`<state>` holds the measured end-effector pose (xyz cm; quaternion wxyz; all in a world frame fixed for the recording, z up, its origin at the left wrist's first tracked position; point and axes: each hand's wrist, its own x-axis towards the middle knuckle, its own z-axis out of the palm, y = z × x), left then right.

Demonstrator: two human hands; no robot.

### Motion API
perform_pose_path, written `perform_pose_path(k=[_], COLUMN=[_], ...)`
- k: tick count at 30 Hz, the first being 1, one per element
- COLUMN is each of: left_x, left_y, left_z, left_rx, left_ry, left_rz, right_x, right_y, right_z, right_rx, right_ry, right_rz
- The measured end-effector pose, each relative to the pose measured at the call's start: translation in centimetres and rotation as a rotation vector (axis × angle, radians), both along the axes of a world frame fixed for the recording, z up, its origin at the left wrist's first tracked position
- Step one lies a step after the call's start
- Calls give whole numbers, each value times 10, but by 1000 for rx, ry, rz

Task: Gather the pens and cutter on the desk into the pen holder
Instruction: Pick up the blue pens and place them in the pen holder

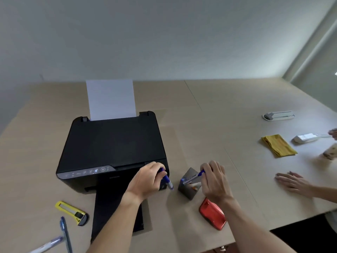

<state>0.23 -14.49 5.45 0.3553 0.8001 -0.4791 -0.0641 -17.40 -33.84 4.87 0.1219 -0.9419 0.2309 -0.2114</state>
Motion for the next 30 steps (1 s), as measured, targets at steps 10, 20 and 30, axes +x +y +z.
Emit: perform_pose_path(k=[10, 20, 30], left_x=[-16, -16, -20], left_y=[-61, -82, -92], left_z=[11, 5, 1], left_rx=[-14, 212, 249], left_ry=[-20, -30, 17], left_rz=[-99, -164, -199], right_x=[-6, -4, -9], right_y=[-18, -27, -14], right_z=[-1, 3, 6], right_rx=[-67, 143, 223], right_ry=[190, 281, 144], right_rz=[-104, -135, -229])
